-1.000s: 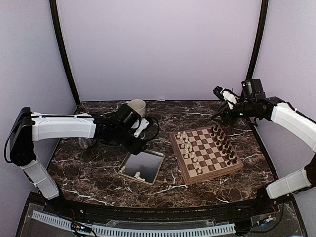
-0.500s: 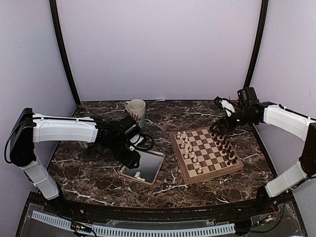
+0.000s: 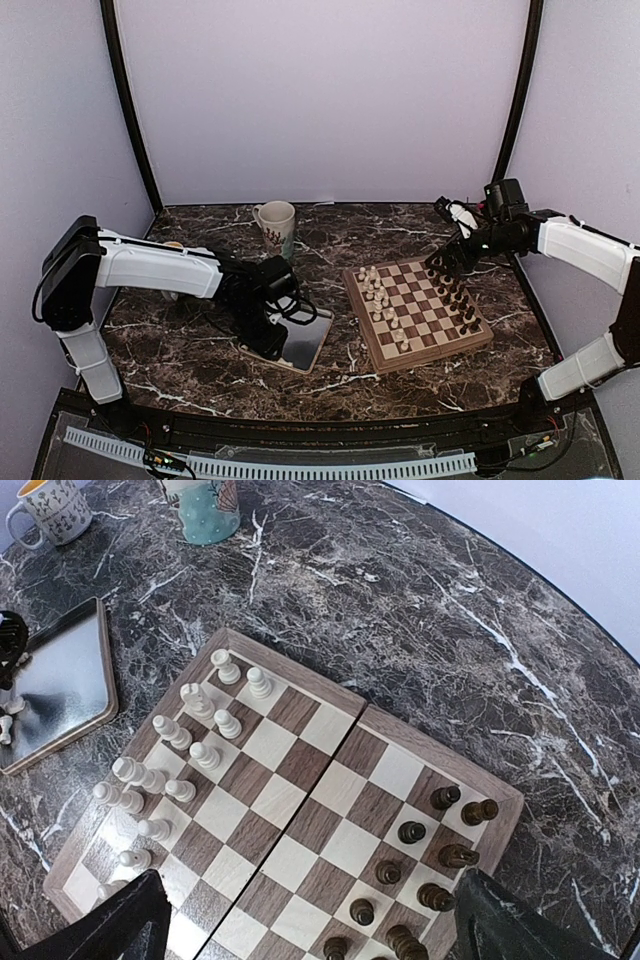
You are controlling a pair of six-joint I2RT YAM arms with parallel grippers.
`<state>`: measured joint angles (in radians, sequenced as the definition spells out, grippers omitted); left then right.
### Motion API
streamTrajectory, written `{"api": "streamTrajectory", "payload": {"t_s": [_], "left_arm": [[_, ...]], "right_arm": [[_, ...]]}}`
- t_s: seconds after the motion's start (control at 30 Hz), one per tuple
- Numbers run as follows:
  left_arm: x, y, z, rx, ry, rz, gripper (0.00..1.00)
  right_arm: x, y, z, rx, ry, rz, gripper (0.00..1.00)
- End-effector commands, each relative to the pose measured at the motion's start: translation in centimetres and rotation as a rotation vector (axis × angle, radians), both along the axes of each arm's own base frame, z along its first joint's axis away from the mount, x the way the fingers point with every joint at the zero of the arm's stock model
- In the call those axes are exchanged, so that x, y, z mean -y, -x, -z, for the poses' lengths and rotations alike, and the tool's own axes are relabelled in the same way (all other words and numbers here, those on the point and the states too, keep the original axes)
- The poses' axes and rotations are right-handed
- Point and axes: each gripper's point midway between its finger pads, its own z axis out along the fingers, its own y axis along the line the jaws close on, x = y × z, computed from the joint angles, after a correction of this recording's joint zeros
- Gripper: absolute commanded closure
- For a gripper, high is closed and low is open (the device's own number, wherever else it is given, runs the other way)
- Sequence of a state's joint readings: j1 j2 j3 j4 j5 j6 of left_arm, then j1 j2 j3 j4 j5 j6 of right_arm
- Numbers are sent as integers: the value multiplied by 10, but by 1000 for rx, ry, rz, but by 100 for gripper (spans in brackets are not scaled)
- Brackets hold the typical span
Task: Set up the chess pieces on the board
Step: Pick up the knight from the storage box.
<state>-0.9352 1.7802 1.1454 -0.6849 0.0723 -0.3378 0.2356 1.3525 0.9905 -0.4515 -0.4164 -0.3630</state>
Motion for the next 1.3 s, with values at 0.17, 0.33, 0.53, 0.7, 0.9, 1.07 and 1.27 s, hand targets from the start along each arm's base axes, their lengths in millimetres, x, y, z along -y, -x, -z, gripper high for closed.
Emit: {"api": "streamTrajectory", "payload": {"t_s": [0.17, 0.33, 0.53, 0.7, 0.9, 1.07, 1.27], "left_arm": [[-15, 3, 14, -30, -119, -20, 58], [-16, 0, 17, -18, -143, -18, 59], [-17, 0, 15, -17, -155, -11, 70], [-3, -11, 3, 39, -85, -1, 79], [25, -29, -18, 146, 69, 38, 83], [40, -41, -31, 232, 151, 68, 86], [66, -41, -50, 354, 375, 187, 87]], "right_arm": [[-4, 2, -3, 15, -16, -33, 1], [-4, 3, -4, 16, -15, -34, 1], [-5, 4, -1, 8, -13, -40, 1], [-5, 3, -1, 9, -12, -40, 1], [-5, 4, -6, 22, -21, -40, 1], [-4, 4, -13, 45, -33, -28, 0], [-20, 17, -27, 28, -127, -104, 0]]}}
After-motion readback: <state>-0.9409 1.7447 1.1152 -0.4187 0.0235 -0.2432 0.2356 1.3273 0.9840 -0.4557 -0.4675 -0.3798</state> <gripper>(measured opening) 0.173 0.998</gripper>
